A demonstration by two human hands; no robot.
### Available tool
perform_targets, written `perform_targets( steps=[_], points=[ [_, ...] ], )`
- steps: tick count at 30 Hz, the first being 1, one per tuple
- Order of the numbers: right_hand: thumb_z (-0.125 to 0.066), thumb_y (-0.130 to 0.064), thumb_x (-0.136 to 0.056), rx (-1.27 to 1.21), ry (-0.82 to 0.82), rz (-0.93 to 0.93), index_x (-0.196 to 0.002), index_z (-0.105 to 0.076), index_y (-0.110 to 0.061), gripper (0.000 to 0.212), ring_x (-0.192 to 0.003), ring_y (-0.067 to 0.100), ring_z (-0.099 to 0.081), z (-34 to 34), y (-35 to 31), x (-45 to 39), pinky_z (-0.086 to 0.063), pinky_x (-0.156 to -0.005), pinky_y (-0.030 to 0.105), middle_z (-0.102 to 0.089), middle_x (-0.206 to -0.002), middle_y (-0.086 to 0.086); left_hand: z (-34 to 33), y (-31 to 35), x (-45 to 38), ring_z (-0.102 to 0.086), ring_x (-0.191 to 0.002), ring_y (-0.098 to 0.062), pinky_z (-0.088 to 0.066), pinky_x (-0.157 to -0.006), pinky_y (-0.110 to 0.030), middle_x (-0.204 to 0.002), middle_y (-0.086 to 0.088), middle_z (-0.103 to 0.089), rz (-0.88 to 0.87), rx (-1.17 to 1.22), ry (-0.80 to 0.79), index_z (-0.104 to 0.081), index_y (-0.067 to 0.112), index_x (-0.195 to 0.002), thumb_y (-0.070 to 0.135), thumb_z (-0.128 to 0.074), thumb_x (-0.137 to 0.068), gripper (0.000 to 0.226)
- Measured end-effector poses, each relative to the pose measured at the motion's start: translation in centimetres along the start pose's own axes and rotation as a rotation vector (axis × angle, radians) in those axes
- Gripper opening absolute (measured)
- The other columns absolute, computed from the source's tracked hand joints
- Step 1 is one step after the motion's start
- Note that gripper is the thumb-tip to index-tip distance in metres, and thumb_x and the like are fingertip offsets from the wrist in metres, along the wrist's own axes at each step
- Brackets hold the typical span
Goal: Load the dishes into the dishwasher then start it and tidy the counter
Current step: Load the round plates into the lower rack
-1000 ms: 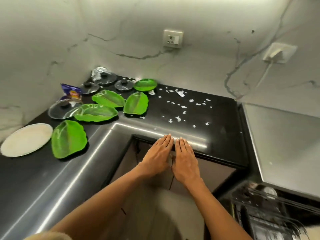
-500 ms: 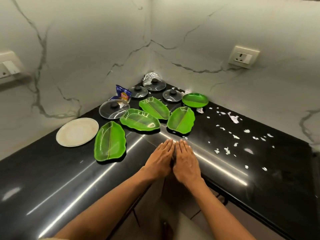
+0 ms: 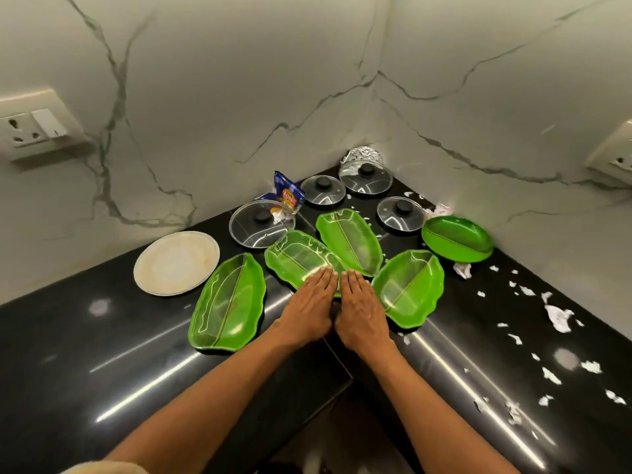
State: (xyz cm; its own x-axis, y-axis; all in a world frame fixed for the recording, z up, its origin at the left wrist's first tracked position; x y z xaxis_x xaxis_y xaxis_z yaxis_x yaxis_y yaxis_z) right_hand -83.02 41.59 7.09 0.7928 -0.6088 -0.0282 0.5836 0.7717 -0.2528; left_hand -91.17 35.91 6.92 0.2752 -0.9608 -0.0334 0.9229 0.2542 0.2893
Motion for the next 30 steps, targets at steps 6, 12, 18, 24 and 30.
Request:
perform_targets(
  steps=[6,12,18,24,30],
  points=[
    [-0.041,-0.028,-0.099,0.052,-0.120,0.094,-0.160,-0.009,-0.004,0.073,-0.156,0.024,-0.002,-1.9,-1.2,-4.1,-0.002,-0.127,0.038,-0.009,-0.168,0.015,-0.7,-3.9,-1.5,0.003,-0.154,-0.019,0.002,-0.124,-0.031,-0.167,-0.010,0.000,0.116,-0.008,-0.058,-0.005,0.008,-0.159,0.025,-0.044,-0.098,0.074],
    [-0.042,-0.028,-0.100,0.048,-0.207,0.166,-0.160,-0.007,-0.004,0.073,-0.156,0.024,-0.001,-3.5,-4.4,-6.9,-0.001,-0.127,0.037,-0.007,-0.168,0.014,-0.3,-8.1,-1.1,0.000,-0.154,-0.020,0.002,-0.124,-0.030,-0.166,-0.011,-0.002,0.210,-0.008,-0.065,-0.007,0.008,-0.159,0.020,-0.046,-0.095,0.076],
    [-0.040,-0.027,-0.102,0.021,-0.202,0.285,-0.160,-0.011,-0.004,0.069,-0.156,0.024,-0.004,-4.7,-10.4,-10.1,-0.001,-0.126,0.035,-0.011,-0.168,0.014,1.6,-14.5,1.2,-0.005,-0.154,-0.022,-0.003,-0.125,-0.032,-0.166,-0.014,-0.007,0.341,-0.012,-0.013,-0.011,0.005,-0.158,0.026,-0.043,-0.096,0.073],
    [-0.040,-0.023,-0.100,0.075,-0.272,0.420,-0.160,-0.009,-0.003,0.070,-0.156,0.027,-0.004,-6.7,-17.5,-12.3,-0.005,-0.127,0.040,-0.008,-0.168,0.015,4.1,-21.3,4.9,-0.007,-0.154,-0.023,-0.004,-0.125,-0.033,-0.166,-0.014,-0.009,0.485,-0.026,0.041,-0.012,0.005,-0.158,0.017,-0.046,-0.091,0.076],
    [-0.046,-0.019,-0.094,0.103,-0.311,0.534,-0.158,-0.015,-0.002,0.073,-0.154,0.030,-0.013,-8.8,-24.5,-14.2,-0.010,-0.126,0.040,-0.018,-0.165,0.019,5.0,-27.4,9.0,-0.009,-0.154,-0.023,-0.006,-0.125,-0.033,-0.165,-0.014,-0.012,0.621,0.035,0.065,-0.014,0.005,-0.158,0.016,-0.048,-0.091,0.075]
  ],
)
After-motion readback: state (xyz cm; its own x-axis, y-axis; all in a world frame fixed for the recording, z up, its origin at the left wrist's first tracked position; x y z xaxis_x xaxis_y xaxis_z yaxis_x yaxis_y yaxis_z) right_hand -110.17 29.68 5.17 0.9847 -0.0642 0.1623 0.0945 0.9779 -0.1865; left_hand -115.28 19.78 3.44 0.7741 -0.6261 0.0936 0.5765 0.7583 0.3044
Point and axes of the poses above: each hand's wrist, its own x-axis away from the middle knuckle, its own z-axis out of the back of the hand, y = z × x, the point moved 6 cm from there along -x, towards the middle knuckle
